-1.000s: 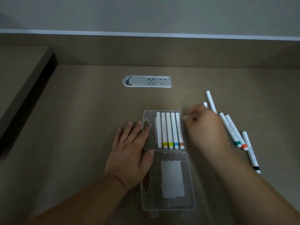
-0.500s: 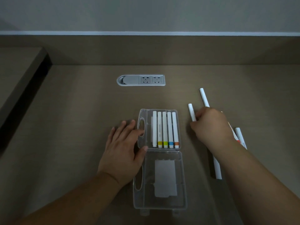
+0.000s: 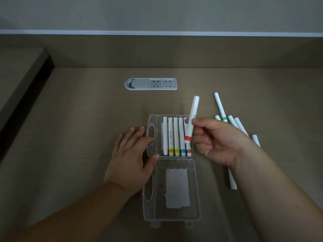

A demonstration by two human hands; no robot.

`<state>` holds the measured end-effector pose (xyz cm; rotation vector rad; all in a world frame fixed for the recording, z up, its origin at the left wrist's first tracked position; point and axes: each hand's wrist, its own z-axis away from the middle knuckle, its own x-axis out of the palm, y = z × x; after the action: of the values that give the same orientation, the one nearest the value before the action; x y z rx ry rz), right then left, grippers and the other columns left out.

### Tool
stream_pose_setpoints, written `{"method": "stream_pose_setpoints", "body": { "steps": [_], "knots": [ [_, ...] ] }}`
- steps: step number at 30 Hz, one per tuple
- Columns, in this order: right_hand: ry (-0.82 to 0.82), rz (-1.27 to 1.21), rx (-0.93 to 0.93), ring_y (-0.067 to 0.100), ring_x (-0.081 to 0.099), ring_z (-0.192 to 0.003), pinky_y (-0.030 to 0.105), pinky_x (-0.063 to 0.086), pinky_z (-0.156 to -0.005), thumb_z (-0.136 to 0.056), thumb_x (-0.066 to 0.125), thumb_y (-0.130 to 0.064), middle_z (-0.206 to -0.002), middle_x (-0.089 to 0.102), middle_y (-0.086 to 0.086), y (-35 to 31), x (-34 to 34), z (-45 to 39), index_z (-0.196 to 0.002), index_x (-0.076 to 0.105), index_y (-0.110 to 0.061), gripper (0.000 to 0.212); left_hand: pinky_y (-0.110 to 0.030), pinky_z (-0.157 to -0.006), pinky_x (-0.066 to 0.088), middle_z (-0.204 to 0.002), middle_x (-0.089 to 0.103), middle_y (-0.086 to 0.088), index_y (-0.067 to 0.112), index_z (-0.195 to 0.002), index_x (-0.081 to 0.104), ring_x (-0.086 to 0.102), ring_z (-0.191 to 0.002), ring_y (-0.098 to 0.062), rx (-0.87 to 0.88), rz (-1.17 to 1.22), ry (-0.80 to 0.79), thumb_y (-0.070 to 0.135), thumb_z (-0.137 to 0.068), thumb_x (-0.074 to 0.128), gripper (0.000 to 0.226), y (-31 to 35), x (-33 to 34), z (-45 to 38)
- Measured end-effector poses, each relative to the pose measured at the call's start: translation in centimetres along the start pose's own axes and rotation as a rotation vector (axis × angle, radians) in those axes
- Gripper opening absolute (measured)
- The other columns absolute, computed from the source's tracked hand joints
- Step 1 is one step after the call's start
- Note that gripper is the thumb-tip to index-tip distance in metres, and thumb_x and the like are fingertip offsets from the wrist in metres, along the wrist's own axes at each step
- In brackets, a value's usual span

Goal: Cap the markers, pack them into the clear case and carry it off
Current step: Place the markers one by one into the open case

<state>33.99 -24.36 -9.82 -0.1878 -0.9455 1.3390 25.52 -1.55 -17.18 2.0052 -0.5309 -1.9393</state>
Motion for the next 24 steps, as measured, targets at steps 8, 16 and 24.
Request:
{"method": "stream_pose_setpoints", "body": {
  "steps": [8,16,24],
  "knots": [
    [-0.147,-0.016,-0.119,0.007,0.05,-0.044,0.015,0.039,-0.041,-0.081,0.059,-0.008,-0.086,0.074,0.012,1.4,0.8,-0.3,-0.102,0.07,-0.011,0.024,-0.046,-0.124,0.01,-0.16,0.031,0.006,0.037,-0.135,0.047,0.013,-0.151,-0.014,-0.002,-0.024,-0.023,0.062,-0.089,0.037,0.054,0.2,-0.3,0.0],
    [-0.124,-0.005,-0.179,0.011,0.057,-0.049,0.019,0.047,-0.043,-0.091,0.057,-0.011,-0.089,0.072,0.015,1.4,2.1,-0.5,-0.101,0.068,-0.011,0.015,-0.049,-0.123,0.013,-0.159,0.032,0.006,0.038,-0.135,0.045,0.014,-0.152,-0.015,0.0,-0.032,-0.023,0.061,-0.089,0.037,0.052,0.2,-0.2,-0.1],
    [0.28,0.659,-0.32,0.02,0.065,-0.052,0.031,0.056,-0.046,-0.084,0.075,-0.007,-0.081,0.068,0.013,2.2,4.5,-2.7,-0.096,0.06,-0.009,0.019,-0.046,-0.124,0.01,-0.16,0.029,0.007,0.036,-0.136,0.044,0.011,-0.152,-0.014,-0.006,-0.067,-0.038,0.062,-0.088,0.033,0.055,0.4,-0.5,-0.1]
  ]
}}
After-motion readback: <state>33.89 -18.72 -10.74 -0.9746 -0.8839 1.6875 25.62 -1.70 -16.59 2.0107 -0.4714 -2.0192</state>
